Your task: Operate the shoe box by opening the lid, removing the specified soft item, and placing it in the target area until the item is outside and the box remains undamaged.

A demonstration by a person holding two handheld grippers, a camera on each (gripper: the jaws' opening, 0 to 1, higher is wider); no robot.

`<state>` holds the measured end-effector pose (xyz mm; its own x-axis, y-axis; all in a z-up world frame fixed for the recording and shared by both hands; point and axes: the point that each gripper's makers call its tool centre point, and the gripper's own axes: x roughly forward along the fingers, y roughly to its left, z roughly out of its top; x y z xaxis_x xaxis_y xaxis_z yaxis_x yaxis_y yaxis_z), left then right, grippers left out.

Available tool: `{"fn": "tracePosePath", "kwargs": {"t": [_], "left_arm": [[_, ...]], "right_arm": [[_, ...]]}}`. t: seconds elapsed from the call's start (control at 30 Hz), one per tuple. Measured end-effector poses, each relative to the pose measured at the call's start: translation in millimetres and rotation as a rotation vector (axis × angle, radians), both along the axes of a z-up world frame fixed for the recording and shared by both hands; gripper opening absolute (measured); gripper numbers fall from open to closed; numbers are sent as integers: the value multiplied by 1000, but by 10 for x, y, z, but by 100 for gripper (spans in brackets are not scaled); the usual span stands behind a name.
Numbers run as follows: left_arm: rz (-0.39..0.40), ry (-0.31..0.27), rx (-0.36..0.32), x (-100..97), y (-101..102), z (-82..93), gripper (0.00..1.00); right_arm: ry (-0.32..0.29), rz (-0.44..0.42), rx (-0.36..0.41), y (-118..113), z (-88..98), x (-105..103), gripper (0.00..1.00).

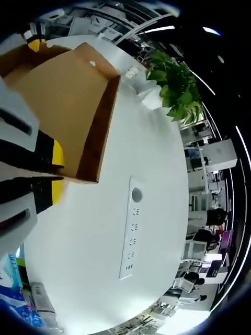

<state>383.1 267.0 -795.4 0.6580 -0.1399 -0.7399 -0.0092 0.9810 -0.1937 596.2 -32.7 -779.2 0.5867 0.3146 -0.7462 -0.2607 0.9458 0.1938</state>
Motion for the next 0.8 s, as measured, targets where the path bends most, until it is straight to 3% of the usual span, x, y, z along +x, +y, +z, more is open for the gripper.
{"fn": "tracePosePath", "kwargs": {"t": [0.13,0.23,0.33,0.6,0.8], "left_arm": [[2,7,5,13,12,-7,4],[29,11,-24,-3,19,2,4],[17,12,-5,11,-8,3,3],[21,24,-2,30,-117,3,3],[31,27,8,38,-184,23,3]], "right_arm": [[-39,-38,33,4,192,-6,0],[-69,-29,38,32,343,-14,0],[-103,-23,41,53,522,-25,0],[-171,-2,42,57,939,-259,0],[-191,23,37,23,1099,-411,0]]}}
